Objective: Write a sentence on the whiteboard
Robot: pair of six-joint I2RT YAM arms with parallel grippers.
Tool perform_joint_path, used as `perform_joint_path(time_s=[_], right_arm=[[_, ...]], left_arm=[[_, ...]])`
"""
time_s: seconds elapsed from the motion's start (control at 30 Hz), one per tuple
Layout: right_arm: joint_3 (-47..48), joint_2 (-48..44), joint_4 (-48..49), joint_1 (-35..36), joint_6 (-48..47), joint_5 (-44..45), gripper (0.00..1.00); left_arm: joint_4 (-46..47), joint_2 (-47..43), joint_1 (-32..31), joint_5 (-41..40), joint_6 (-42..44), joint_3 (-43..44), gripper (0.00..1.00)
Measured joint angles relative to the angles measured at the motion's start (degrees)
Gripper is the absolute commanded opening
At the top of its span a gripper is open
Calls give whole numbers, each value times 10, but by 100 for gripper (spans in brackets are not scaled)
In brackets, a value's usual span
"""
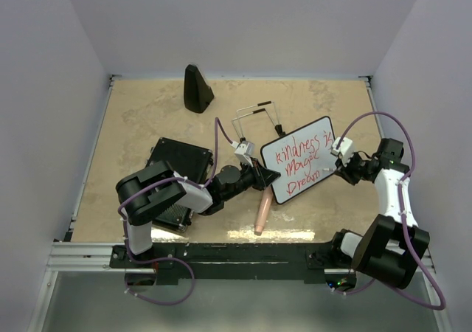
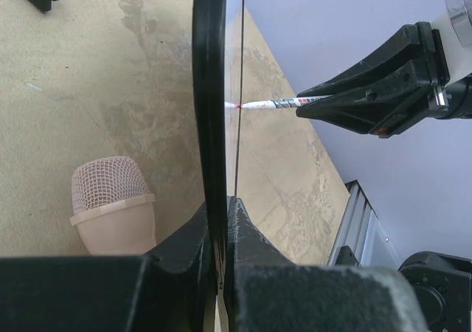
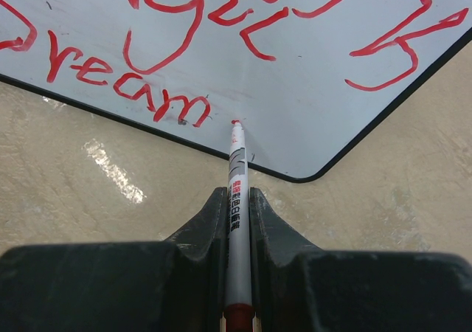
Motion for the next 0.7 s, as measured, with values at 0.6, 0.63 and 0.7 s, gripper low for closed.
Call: perform_joint_path(time_s=[0.6, 0.63, 0.7], right_arm=[[0, 1, -28, -1, -51, -14, 0], [0, 1, -31, -1, -54, -16, 0], [0, 0, -35, -1, -58, -17, 0]], left_arm=[[0, 0, 0, 0, 0, 1, 0], [0, 0, 0, 0, 0, 1, 0], [-1, 0, 0, 0, 0, 2, 0]])
